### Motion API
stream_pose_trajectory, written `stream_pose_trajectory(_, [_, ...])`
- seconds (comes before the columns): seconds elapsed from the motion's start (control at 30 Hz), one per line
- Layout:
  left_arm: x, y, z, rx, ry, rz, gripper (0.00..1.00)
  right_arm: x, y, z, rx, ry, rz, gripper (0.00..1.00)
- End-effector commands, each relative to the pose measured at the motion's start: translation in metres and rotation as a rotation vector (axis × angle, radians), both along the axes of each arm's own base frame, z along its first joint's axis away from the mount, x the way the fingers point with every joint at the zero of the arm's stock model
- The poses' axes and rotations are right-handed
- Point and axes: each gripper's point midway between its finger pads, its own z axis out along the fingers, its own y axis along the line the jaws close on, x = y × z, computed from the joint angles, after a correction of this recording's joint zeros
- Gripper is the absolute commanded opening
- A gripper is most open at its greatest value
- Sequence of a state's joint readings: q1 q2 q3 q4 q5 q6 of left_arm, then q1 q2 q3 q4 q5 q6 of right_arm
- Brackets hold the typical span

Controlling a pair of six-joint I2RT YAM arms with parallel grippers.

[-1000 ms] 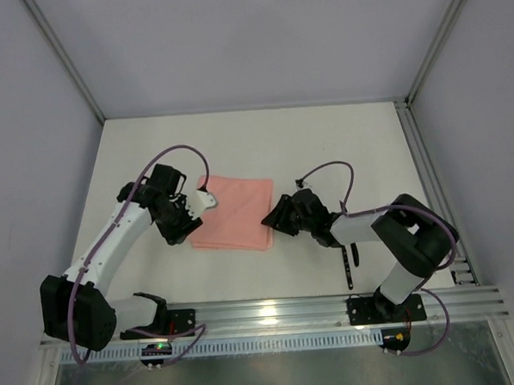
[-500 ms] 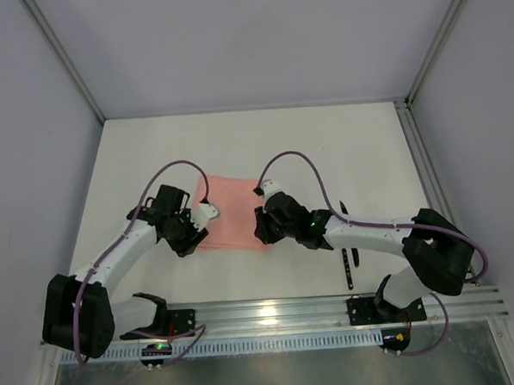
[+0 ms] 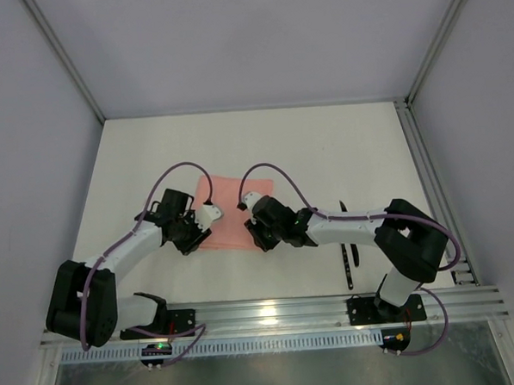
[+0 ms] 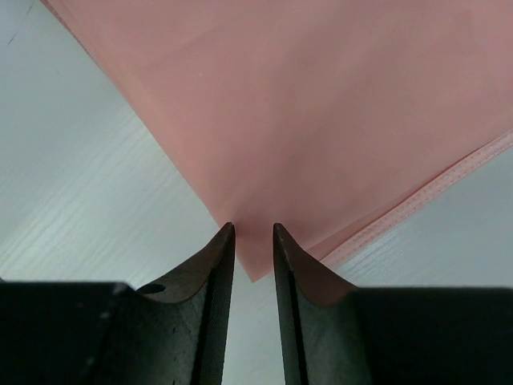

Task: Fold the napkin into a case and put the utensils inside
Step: Fold the lower triangle-folded napkin at the center of the board.

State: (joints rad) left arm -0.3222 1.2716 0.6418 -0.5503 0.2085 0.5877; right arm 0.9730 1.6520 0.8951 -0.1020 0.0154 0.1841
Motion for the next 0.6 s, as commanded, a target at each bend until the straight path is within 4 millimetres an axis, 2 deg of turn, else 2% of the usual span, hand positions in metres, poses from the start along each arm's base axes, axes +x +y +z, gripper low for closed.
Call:
stream_pose_trajectory(0.0, [0.013, -0.005, 0.001, -0.008, -0.058, -0.026, 0.39, -0.003, 0.012, 0.009, 0.018, -0.01, 0.074, 0.3])
stream_pose_trajectory(0.07, [0.011, -0.004, 0.0, -0.005, -0.049, -0.029, 0.35, -0.004, 0.009, 0.002, -0.004, -0.001, 0.073, 0.3])
stream_pose_trajectory(0.27, [0.005, -0.003, 0.0, -0.004, -0.037, -0.042, 0.18, -0.006, 0.009, 0.001, -0.016, 0.001, 0.088, 0.3])
stream_pose_trajectory(0.57, [0.001, -0.003, 0.0, -0.008, -0.029, -0.044, 0.06, -0.013, 0.018, 0.001, -0.036, -0.011, 0.14, 0.31])
